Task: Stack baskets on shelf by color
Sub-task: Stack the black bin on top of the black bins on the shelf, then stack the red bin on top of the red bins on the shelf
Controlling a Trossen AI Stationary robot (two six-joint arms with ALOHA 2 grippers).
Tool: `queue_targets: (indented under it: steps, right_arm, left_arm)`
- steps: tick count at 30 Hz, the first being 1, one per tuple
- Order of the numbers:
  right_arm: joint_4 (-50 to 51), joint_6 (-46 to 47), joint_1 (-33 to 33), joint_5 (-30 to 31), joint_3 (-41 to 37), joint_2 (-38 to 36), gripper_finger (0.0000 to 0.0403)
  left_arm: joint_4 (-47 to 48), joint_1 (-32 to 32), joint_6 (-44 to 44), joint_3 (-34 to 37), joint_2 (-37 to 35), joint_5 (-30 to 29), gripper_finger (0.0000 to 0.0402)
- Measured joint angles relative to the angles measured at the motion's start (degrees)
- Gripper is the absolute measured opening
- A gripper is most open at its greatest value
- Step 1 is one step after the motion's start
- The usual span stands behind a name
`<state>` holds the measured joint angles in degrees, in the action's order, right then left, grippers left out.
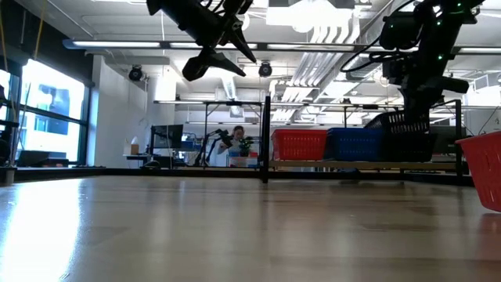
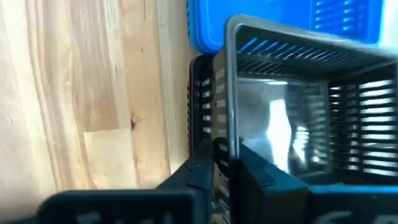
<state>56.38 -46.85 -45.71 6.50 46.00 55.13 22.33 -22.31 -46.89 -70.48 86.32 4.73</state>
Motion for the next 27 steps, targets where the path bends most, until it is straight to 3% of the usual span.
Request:
queue_targets:
  steps: [8,27]
  right_arm:
    - [0.06,-0.58,0.0,1.6,0.0,-0.06,0.0079]
    - [4.02,4.69,0.0,1.8,0.11,-7.18,0.008]
  left_arm:
    - [0.01,0.0,0.06,0.0,0.0,0.0,0.0145]
    - [0.0,-0.19,0.57,0.0,0.0,0.0,0.0145]
